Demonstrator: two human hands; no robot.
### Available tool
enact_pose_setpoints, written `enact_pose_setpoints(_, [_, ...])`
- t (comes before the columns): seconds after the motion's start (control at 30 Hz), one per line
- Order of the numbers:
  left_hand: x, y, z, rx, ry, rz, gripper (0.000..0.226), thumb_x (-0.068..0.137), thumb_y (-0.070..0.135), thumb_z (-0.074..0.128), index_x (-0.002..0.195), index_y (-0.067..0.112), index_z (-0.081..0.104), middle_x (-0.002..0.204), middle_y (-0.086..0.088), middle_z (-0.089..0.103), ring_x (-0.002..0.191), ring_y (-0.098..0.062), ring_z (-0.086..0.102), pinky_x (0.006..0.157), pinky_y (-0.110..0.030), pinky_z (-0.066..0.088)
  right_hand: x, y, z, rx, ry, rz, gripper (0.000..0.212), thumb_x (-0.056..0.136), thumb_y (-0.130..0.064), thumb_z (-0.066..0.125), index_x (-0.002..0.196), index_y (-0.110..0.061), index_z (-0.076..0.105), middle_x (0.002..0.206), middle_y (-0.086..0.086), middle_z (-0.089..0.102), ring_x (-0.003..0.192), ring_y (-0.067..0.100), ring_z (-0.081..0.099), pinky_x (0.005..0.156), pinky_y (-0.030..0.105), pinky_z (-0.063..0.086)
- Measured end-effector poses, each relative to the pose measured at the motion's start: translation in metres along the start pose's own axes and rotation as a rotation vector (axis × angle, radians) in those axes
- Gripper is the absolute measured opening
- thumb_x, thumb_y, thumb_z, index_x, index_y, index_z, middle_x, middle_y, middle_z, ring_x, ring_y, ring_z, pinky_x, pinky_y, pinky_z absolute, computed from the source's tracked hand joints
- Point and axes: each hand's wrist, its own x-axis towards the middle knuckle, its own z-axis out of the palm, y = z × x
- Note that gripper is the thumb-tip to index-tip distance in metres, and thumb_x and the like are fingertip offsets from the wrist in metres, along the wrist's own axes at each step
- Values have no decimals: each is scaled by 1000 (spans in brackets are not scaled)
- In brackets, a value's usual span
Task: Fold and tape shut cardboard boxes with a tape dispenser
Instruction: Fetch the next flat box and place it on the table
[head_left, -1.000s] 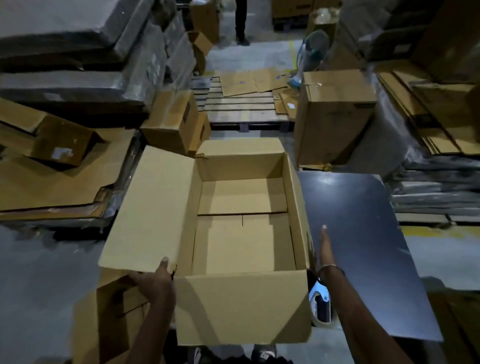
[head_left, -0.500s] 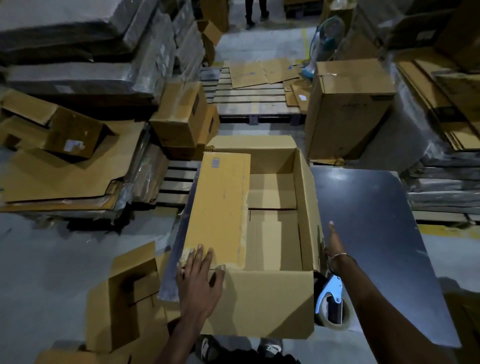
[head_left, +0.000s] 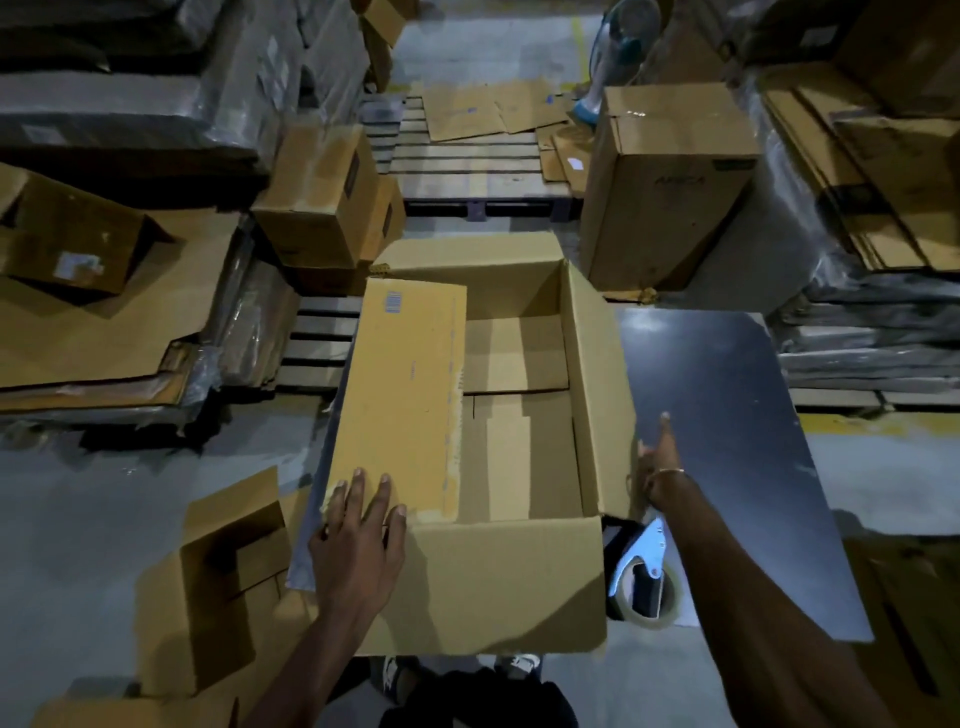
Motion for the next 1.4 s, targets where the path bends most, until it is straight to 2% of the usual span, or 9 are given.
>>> enact_pose_setpoints(0.1, [3,-5,-3,-179,7,-45,80,95,73,39,159,25,47,170,-13,31,155,-34,28,106,-60,49,-2,-10,-5,-98,268,-106,116,69,-97,53,147,-12,55,150,16,54,132,39,55,113,53,43])
enact_pose_setpoints(0.23, [21,3,-16,-59,-208,-213,133,67,108,26,169,28,1,174,-22,-6,161,-40,-7,122,-67,14,-33,-34,-8,-535,509,-260,120,73,-93,55,152,-4,37,160,23,35,147,41,32,116,60,26])
enact_pose_setpoints(0.43, [54,75,-24,30,-324,-48,150,59,111,35,157,22,-36,163,-26,-40,151,-46,-37,119,-74,-6,-46,-25,1,-687,451,-322,130,69,-97,51,161,-11,18,169,20,15,158,37,7,122,64,10])
enact_pose_setpoints(0.67, [47,67,-53,-230,-73,32,96,84,58,66,164,20,29,168,-11,34,154,-35,32,119,-60,35,-89,22,34,-700,202,-628,94,67,-95,59,135,-30,58,155,7,39,146,31,34,115,60,35])
enact_pose_setpoints(0.77, [32,41,-90,-534,257,-105,47,92,40,74,135,27,62,127,2,69,106,-14,66,87,-37,56,-117,55,48,-752,206,-722,77,72,-83,69,131,-34,62,155,4,39,145,28,31,114,58,36])
enact_pose_setpoints(0.87, [29,0,-119,-760,490,-324,18,103,34,66,103,17,72,87,4,68,72,4,58,64,-21,47,-134,80,56,-865,244,-877,74,74,-76,73,134,-35,60,154,6,38,144,29,32,109,57,37])
enact_pose_setpoints(1.13, [-8,-44,-78,-1170,-325,-1011,66,112,55,33,116,-2,65,129,-24,64,105,-41,65,87,-42,52,-125,83,84,-1084,108,-965,56,74,-79,64,113,-39,71,148,2,52,153,26,25,113,55,23])
enact_pose_setpoints(1.27, [-29,-34,-75,-1171,-410,-941,53,110,53,39,104,7,63,106,-24,67,89,-36,63,64,-31,42,-123,67,95,-1191,49,-875,47,81,-80,63,104,-40,75,129,-9,68,143,18,43,113,51,19])
enact_pose_setpoints(1.4, [-24,-58,-87,-1026,-333,-876,45,107,47,54,115,4,65,109,-16,66,92,-34,61,80,-38,45,-124,30,81,-928,-78,-600,62,86,-89,42,91,-37,74,93,-13,76,99,12,64,114,47,34])
